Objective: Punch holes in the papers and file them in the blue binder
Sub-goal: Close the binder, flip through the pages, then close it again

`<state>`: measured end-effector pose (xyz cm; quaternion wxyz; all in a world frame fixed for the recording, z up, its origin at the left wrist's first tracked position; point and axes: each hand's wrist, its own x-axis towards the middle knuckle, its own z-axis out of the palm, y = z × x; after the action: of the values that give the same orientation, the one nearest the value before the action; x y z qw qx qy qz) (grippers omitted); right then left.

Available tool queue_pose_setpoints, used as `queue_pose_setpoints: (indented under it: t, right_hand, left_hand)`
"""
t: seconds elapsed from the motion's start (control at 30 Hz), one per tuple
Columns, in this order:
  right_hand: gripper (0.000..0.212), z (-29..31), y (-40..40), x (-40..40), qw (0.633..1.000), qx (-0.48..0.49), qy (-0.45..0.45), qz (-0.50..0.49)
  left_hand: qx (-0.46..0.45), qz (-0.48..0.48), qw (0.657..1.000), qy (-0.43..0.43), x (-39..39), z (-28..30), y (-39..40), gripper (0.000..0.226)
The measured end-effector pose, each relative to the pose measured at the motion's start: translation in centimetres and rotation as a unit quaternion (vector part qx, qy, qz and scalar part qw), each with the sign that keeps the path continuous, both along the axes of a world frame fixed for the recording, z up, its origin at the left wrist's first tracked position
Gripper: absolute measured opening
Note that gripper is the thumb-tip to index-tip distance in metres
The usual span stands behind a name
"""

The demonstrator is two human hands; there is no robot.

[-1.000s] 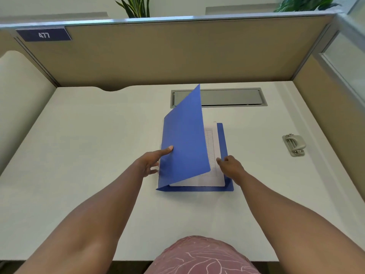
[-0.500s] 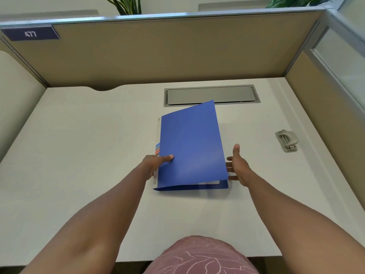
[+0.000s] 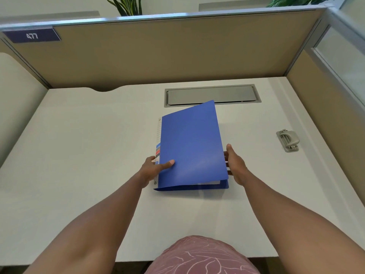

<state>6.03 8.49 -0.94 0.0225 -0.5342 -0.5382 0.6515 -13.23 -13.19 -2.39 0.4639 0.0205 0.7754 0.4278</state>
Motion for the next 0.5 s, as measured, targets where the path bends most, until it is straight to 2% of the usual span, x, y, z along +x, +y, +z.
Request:
queue_pose_setpoints:
  t: [0.1, 0.23, 0.33, 0.4, 0.5]
  right_hand:
    - [0.056, 0.1, 0.1, -0.6, 0.998, -0.018, 0.050, -0.024]
    - [0.052, 0.4, 0.2, -1.6, 0.988, -0.084, 0.125, -0.035]
    - [0.042, 0.4, 0.2, -2.3, 0.977, -0.111, 0.180, -0.032]
    - [0.040, 0.4, 0.0, -2.9, 0.970, -0.131, 0.205, -0.029]
    - [0.042, 0.9, -0.5, -3.6, 0.963, -0.146, 0.227, -0.027]
  left_hand:
    - [0.046, -0.052, 0.996, 0.052, 1.0, 0.1, -1.0, 0.112]
    - [0.104, -0.137, 0.974, 0.146, 2.2, -0.5, -2.6, 0.119]
    - [0.032, -0.212, 0.957, 0.196, 2.7, -1.2, -3.9, 0.139]
    - [-0.014, -0.218, 0.951, 0.220, 3.2, -1.7, -4.5, 0.146]
    - [-0.029, -0.183, 0.950, 0.251, 3.9, -2.3, -4.9, 0.123]
